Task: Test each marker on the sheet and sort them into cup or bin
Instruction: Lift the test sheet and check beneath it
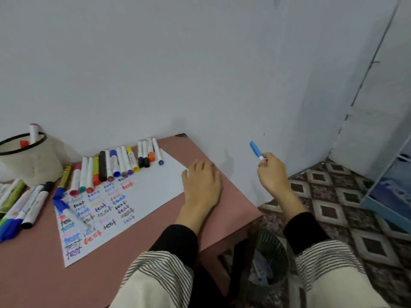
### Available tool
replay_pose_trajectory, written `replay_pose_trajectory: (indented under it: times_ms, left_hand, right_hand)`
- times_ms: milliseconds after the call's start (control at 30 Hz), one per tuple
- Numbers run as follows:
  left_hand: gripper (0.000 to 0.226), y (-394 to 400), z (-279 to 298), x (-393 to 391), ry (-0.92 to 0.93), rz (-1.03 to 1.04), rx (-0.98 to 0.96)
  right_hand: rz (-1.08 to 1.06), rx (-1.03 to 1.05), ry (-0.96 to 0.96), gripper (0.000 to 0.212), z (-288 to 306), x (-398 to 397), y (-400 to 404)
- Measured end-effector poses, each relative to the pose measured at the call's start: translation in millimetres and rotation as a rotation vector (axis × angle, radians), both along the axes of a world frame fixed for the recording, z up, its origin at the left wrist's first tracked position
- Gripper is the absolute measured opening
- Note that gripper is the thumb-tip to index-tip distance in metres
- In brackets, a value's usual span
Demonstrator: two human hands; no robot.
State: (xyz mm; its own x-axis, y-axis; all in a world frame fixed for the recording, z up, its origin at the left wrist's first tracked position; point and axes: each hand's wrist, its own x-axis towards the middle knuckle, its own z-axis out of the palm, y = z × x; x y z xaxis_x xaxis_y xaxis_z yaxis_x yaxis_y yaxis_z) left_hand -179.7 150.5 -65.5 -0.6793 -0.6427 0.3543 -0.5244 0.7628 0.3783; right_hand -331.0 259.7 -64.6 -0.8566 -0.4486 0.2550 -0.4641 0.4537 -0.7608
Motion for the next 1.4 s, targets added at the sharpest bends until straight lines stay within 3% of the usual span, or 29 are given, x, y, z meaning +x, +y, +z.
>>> replay_pose_trajectory:
  times_ms: [133, 367, 500, 633, 700, 800, 1067, 1200, 1400]
  left_hand:
    - [0.054, 2.2, -6.9, -19.1, -0.245, 0.021, 0.081]
    - [0.058, 1.3, -8.7, -16.7, -0.294, 0.031, 0.069]
    - [0.058, 2.3, -8.0, -17.0, -0.286, 0.045, 0.066]
    - [0.057, 2.8, -7.5, -17.3, -0.263, 0.046, 0.065]
    - [0.056, 3.0, -7.1, -16.7, -0.24, 0.049, 0.074]
    - [0.049, 1.7, -6.3, -15.1, -0.141, 0.045, 0.121]
    - [0.028, -9.2, 16.3, 8.0, 0.421, 0.065, 0.359]
    - [0.026, -22.0, 30.1, 32.2, 0.652, 0.136, 0.564]
    - [0.024, -46.5, 36.1, 75.5, 0.77, 0.225, 0.694]
  right_hand:
    - [-0.074, 0.1, -0.225, 0.023, -64.3, -31.3, 34.7]
    - [-0.107, 0.348, -0.52, 0.007, -194.5, -41.7, 63.9]
    - [-0.139, 0.329, -0.591, 0.01, -214.2, -32.8, 69.0]
    - [-0.154, 0.329, -0.538, 0.013, -223.9, -32.8, 70.3]
    - [-0.153, 0.269, -0.526, 0.005, -212.0, -31.6, 66.9]
    - [-0.099, 0.12, -0.422, 0.024, -174.0, -29.4, 51.3]
    - [0.101, -0.186, -0.141, 0.027, -17.1, 0.8, -4.5]
    - [0.273, -0.204, -0.09, 0.028, 35.5, 34.8, -44.2]
    - [0.413, -0.072, -0.061, 0.031, 43.2, 93.8, -99.9]
